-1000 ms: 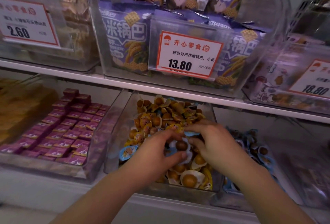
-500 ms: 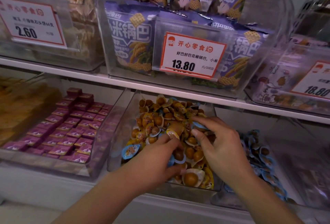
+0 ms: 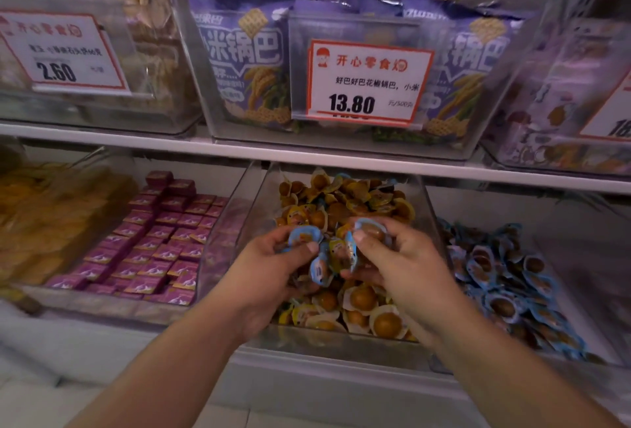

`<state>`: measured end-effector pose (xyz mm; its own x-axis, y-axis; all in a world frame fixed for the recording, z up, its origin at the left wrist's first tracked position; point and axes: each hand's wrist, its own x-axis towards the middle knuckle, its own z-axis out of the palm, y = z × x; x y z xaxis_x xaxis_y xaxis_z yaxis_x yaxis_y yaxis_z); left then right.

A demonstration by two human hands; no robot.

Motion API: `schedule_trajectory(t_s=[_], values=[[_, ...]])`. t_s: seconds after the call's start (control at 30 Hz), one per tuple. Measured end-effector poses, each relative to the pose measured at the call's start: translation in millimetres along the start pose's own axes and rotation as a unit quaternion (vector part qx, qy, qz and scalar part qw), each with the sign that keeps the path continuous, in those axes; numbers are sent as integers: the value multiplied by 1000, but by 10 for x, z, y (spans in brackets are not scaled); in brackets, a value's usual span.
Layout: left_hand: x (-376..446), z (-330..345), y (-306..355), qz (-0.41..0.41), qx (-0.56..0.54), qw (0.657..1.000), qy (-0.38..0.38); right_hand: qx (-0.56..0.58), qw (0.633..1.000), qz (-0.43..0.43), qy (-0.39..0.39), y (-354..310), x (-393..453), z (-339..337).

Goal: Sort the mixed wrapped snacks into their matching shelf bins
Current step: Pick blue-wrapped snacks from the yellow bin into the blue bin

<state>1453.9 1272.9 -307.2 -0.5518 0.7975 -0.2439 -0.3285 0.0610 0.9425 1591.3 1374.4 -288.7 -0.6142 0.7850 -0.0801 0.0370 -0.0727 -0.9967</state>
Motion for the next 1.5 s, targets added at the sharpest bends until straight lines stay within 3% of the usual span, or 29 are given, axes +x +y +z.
schedule_trajectory(t_s=[0.1,0.17,0.27,0.33,0.37,0.43,0.53,0.63,0.73,0.8,0.87,0.93,1.0,1.1,1.2,1.27,1.3,1.37,1.5], values=[[18,76,-19,48,-42,997,51,175,974,139,-32,1,-31,137],[9,142,-81,167,106,975,99,250,939,196,-131,-24,-73,194],[-73,261,-160,342,363,862,92,330,904,217,-166,-24,-75,221],[-100,335,-238,380,456,804,31,326,910,215,-136,-6,-69,235],[-94,350,-271,378,478,793,4,302,923,208,-117,4,-70,238],[-83,352,-296,351,447,822,-44,263,941,193,-96,27,-89,219],[-128,411,-215,305,197,924,-119,261,948,160,-89,53,-106,142],[-155,534,-145,313,-3,937,-158,241,962,94,-86,34,-136,8],[-117,688,-72,335,26,927,-164,178,982,23,-53,25,-179,-160],[-59,802,-53,311,16,939,-146,158,987,-14,-28,-35,-215,-303],[-46,859,-88,294,3,950,-103,135,989,-51,15,-95,-204,-507],[-29,794,-208,310,74,947,-40,100,988,-98,71,-133,-129,-770],[39,642,-308,309,207,928,31,63,982,-108,142,-118,1,-1058],[174,484,-311,300,325,894,66,96,979,-21,177,3,242,-1437],[182,383,-262,318,394,861,40,97,988,100,63,81,391,-1620],[161,307,-201,337,442,831,33,10,989,142,-42,89,416,-1629],[155,266,-154,341,458,820,35,-61,987,139,-62,90,419,-1608],[135,177,-45,350,493,795,43,-182,978,94,-29,92,427,-1533],[88,-124,106,383,580,713,90,-194,970,-74,130,61,416,-1389]])
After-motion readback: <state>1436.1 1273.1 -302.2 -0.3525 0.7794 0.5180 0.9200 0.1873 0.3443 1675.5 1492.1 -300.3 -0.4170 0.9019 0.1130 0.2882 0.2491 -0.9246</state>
